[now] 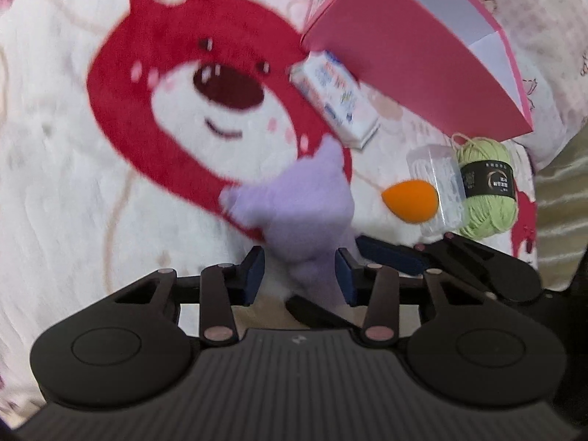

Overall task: Organize objects
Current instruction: 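Close the left gripper on the purple plush toy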

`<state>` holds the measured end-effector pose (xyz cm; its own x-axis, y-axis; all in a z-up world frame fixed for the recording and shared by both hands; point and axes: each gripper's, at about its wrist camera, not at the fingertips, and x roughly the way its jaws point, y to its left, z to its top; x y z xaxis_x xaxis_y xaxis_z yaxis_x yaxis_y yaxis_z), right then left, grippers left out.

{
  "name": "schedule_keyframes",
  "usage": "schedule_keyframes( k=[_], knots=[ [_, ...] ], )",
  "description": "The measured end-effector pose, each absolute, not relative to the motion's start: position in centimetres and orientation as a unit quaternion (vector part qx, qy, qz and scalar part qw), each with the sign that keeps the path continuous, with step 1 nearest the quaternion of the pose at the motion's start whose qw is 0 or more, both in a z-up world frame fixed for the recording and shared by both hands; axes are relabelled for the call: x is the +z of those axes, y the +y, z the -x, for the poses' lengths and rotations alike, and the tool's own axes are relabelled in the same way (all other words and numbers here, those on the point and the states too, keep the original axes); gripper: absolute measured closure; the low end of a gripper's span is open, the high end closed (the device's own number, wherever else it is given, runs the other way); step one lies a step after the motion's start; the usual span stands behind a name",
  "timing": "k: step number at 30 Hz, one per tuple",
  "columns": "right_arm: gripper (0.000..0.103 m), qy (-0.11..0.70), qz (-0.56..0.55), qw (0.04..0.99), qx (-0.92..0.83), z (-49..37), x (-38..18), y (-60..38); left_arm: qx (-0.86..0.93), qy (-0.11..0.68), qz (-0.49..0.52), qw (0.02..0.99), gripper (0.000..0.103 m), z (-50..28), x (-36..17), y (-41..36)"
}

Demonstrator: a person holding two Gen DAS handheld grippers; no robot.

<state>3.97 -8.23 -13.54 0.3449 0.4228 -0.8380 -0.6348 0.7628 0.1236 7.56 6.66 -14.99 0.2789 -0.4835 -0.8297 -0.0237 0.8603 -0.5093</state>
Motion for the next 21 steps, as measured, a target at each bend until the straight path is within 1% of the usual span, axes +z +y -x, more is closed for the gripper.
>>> schedule_keyframes(
  k=[1,4,6,8,9,10,12,15,17,18,21],
  knots=[
    [0.034,0.476,0.111,0.812,0.321,-4.1,-13.8,-8.1,-0.153,0.590,0.227,0.760,0.062,-7.6,-15.3,6.7],
    [0.031,0.484,0.104,0.814,0.303,-4.6,-14.6,-8.2,-0.152,0.583,0.218,0.768,0.062,-7.7,-15.4,6.4],
    [0.031,0.488,0.092,0.817,0.293,-5.0,-14.9,-8.4,-0.153,0.579,0.222,0.770,0.062,-7.7,-15.4,6.4],
    [0.031,0.489,0.074,0.819,0.289,-5.4,-15.1,-8.8,-0.153,0.571,0.216,0.777,0.066,-7.8,-15.2,6.4],
    [0.034,0.490,0.067,0.820,0.288,-5.6,-15.2,-8.9,-0.155,0.567,0.213,0.781,0.070,-7.9,-15.1,6.4],
    [0.038,0.490,0.057,0.821,0.287,-5.8,-15.4,-9.0,-0.156,0.564,0.216,0.782,0.072,-8.0,-15.0,6.6],
    [0.041,0.482,0.050,0.825,0.291,-5.7,-15.2,-9.0,-0.158,0.558,0.226,0.783,0.072,-8.2,-14.9,7.0],
    [0.042,0.476,0.055,0.829,0.288,-5.6,-14.8,-8.4,-0.161,0.557,0.202,0.789,0.072,-8.3,-14.9,6.7],
    [0.042,0.500,0.031,0.825,0.262,-6.2,-15.0,-8.1,-0.158,0.557,0.200,0.791,0.072,-8.3,-15.0,6.7],
    [0.042,0.511,0.022,0.822,0.249,-6.3,-15.2,-7.9,-0.155,0.556,0.203,0.791,0.072,-8.4,-15.1,6.9],
    [0.040,0.509,0.025,0.828,0.235,-6.2,-15.2,-7.2,-0.150,0.555,0.221,0.788,0.072,-8.6,-15.3,7.5]
  ],
)
